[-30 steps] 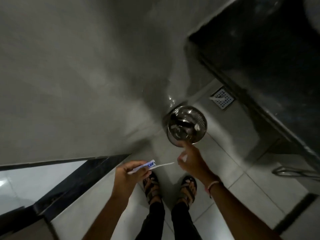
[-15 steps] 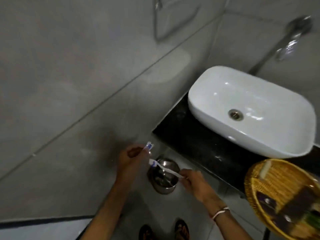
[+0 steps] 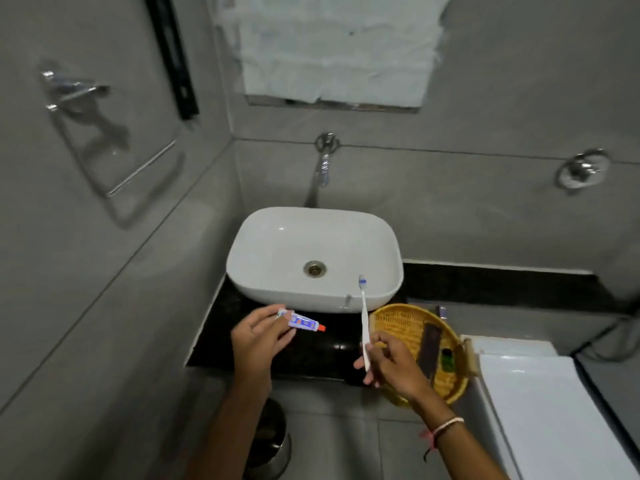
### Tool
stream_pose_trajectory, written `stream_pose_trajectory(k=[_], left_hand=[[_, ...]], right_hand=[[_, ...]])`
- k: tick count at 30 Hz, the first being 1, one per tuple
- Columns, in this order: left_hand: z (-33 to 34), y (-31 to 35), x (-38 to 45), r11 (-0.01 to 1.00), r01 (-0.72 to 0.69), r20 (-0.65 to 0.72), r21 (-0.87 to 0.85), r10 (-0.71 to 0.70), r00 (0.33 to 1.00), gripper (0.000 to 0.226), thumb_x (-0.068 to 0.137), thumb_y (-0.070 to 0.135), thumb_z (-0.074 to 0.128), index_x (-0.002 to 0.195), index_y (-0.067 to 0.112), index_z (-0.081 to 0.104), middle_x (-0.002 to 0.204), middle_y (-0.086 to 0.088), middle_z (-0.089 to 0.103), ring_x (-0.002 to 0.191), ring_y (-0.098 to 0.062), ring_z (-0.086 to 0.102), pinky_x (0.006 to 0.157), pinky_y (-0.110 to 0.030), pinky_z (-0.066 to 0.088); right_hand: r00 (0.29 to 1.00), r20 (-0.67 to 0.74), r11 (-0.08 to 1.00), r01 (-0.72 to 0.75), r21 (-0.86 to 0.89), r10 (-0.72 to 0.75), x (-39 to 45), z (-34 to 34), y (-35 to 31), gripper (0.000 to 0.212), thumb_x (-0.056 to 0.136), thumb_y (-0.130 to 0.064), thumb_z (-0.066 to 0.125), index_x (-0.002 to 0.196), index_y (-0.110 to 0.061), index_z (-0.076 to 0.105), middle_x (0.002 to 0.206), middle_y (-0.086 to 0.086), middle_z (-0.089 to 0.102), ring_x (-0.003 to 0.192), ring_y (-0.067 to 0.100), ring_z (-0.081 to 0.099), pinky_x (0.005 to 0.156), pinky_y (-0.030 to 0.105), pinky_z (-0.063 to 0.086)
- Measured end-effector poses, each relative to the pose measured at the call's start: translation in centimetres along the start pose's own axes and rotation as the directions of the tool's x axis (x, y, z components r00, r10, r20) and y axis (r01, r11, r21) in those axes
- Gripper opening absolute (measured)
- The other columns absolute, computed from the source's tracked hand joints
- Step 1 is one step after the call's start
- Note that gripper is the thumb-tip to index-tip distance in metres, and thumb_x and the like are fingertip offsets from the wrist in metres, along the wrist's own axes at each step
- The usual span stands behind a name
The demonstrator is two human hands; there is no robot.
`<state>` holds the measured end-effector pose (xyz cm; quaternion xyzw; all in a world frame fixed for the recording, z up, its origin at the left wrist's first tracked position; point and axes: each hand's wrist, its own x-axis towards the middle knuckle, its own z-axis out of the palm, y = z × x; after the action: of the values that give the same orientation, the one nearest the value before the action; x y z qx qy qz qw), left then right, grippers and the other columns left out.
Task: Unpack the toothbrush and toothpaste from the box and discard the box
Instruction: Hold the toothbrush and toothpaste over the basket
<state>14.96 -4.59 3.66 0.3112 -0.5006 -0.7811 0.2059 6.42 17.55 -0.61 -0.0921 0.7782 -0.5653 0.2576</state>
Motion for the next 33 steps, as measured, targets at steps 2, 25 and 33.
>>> stream_pose_trajectory(k=[2,25,33], left_hand=[[2.5,-2.0,0.0,0.998,0.058,-0.021,0.022,-0.058,0.998,0.01,0.087,-0.006,0.07,0.093,0.002,0.071,0.093,-0.021,0.072,0.077,-0.022,0.068,0.062,-0.018,0.061],[21.0,-15.5,2.9,0.634,-0.049,0.033,0.772,0.038,0.999,0.007,0.079,0.002,0.081,0.084,0.005,0.079,0.082,-0.007,0.077,0.076,-0.015,0.071,0.063,-0.018,0.056],[21.6,-18.0,2.5,0.393,-0.183,0.141,0.901,0.133,0.981,0.023,0.092,0.012,0.067,0.071,0.019,0.063,0.088,0.006,0.051,0.067,-0.002,0.049,0.055,-0.009,0.034]], right_hand=[[0.993,-0.104,0.998,-0.053,0.025,0.056,-0.2,-2.2,1.0,0.022,0.104,-0.016,0.048,0.094,0.0,0.059,0.07,0.008,0.078,0.045,0.012,0.058,0.043,0.018,0.046],[0.913,-0.205,0.855,-0.404,-0.326,0.353,12.2,-13.1,10.0,0.023,0.082,-0.019,0.081,0.095,-0.001,0.075,0.092,0.009,0.078,0.068,0.012,0.07,0.062,0.02,0.059],[0.913,-0.308,0.815,-0.384,-0.434,0.266,13.0,-12.6,9.5,0.022,0.087,-0.025,0.075,0.101,-0.011,0.068,0.099,0.004,0.072,0.095,0.02,0.072,0.086,0.029,0.06]])
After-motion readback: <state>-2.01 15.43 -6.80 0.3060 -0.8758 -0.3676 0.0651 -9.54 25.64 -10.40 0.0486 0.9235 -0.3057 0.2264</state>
